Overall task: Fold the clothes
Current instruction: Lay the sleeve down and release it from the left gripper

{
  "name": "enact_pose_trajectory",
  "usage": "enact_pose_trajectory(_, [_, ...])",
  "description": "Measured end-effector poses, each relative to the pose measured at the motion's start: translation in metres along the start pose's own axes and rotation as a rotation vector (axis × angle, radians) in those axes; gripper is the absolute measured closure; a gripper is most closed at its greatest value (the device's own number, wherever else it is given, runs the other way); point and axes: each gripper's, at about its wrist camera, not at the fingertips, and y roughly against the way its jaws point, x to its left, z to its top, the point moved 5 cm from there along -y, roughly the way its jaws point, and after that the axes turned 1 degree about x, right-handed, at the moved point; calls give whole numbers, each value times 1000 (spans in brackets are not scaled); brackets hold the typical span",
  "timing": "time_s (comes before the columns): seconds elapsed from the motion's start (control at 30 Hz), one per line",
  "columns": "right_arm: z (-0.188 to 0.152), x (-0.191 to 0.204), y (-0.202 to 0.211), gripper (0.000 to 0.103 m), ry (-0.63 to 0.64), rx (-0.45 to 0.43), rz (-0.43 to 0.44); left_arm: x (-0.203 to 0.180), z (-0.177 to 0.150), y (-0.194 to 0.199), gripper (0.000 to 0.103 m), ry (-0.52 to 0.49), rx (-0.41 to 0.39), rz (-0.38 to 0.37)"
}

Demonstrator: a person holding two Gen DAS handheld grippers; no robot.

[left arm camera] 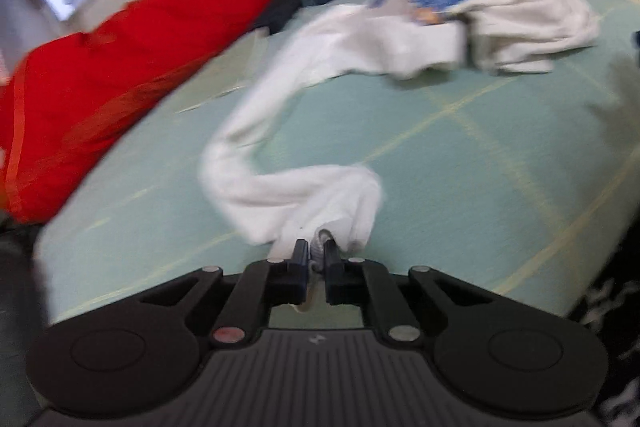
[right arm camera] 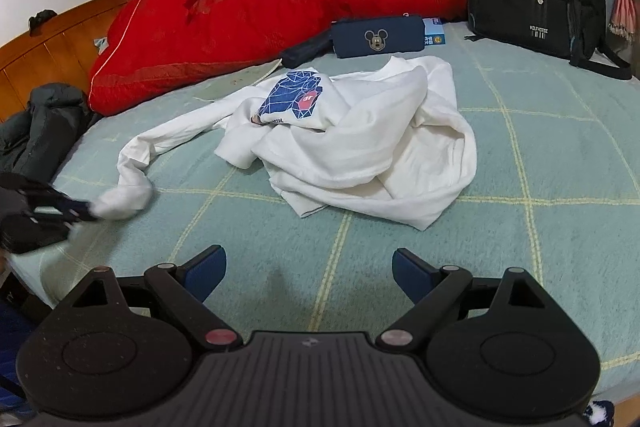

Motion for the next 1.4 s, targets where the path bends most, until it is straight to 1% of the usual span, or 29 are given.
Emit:
enact_pose_trajectory(0.13, [3, 3, -1, 10, 11, -4, 1, 53, -15, 5, 97, 23, 51, 143])
enact_pose_trajectory(0.23, [5, 5, -4, 10, 16, -1, -1, 93, -25, 2, 97, 38, 92, 262])
enact_pose_trajectory(0.33, [6, 7, -6, 10, 19, 1, -7, 134, -32, -8, 97, 112, 129, 322])
enact_pose_trajectory(0.47, [8, 8, -6, 10, 26, 3, -24, 180, -31, -24, 97, 174, 136, 392])
enact_pose_trajectory(0.57, [11, 6, -8, 10, 26, 3, -46, 205, -27, -36, 97, 195, 136, 443])
enact_pose_trajectory(0.77, [16, 3, -11, 10, 24, 4, -90, 254, -15, -56, 97, 271, 133, 533])
enact_pose_trajectory(0.8, [17, 2, -12, 10, 24, 5, -98, 261, -14, -61, 97, 290, 130, 537])
enact_pose_trajectory(0.87, [18, 1, -15, 10, 19, 10, -113, 270, -16, -73, 96, 329, 140, 521])
enact_pose_trajectory(0.93, [18, -1, -19, 10, 13, 19, -121, 276, -20, -83, 88, 367, 152, 497])
enact_pose_trajectory(0.97, [18, -2, -21, 10, 10, 24, -125, 277, -23, -87, 86, 385, 161, 481])
enact_pose_trajectory(1.03, [18, -3, -25, 10, 6, 32, -132, 278, -30, -94, 86, 414, 175, 457])
enact_pose_trajectory(1.13, [18, -3, -29, 10, 5, 42, -132, 280, -41, -96, 86, 449, 191, 450])
enact_pose_trajectory(1.23, [18, -1, -31, 10, 7, 44, -122, 274, -44, -88, 86, 485, 173, 405])
enact_pose_trajectory(1.3, [18, 0, -31, 10, 6, 45, -115, 263, -40, -83, 78, 477, 151, 368])
enact_pose_trajectory(1.4, [16, 2, -30, 10, 4, 47, -107, 246, -23, -81, 71, 450, 113, 301])
